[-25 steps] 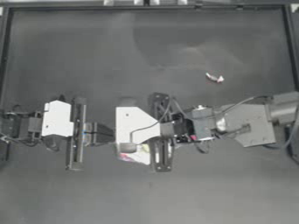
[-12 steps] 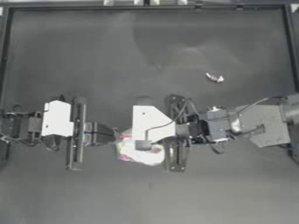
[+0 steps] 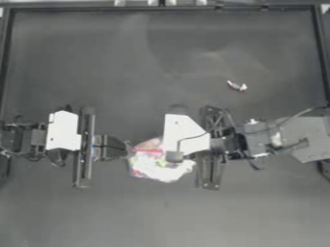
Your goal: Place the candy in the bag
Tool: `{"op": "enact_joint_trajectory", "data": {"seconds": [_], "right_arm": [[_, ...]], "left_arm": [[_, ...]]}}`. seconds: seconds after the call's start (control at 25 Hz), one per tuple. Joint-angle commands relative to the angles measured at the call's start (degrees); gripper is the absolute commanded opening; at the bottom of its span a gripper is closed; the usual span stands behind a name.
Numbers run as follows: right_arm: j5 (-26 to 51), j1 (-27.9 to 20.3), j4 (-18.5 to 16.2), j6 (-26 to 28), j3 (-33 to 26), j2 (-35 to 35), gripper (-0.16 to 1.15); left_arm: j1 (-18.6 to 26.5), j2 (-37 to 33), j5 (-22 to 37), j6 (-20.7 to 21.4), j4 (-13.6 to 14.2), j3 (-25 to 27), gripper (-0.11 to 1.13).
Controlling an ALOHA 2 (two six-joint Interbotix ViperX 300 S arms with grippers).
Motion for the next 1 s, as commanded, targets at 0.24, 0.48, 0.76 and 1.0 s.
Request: {"op": "enact_joint_trajectory", "data": {"seconds": [0.24,0.48,0.76,1.0], "right_arm": [[-0.09,-0.09,0.18,2.99,6.06,-4.66,0.04],[-0.26,-0.09,0.62,4.75,9.58,-7.03,0.04],[-0.53,0.09,0.79,6.5,13.54,-10.37,0.04],[-0.53,0.18,1.32,6.59,15.56,-11.43,0.04]], "left_arm": [[-0.26,-2.02,-0.44,0.0,0.0,-0.35,0.05],[-0.26,-2.02,-0.35,0.0,0.0,-0.35,0.05],[-0.18,-1.93,-0.26,0.0,-0.09,-0.53,0.05],[-0.18,-1.41,-0.26,0.0,-0.35,-0.7,0.05]]}}
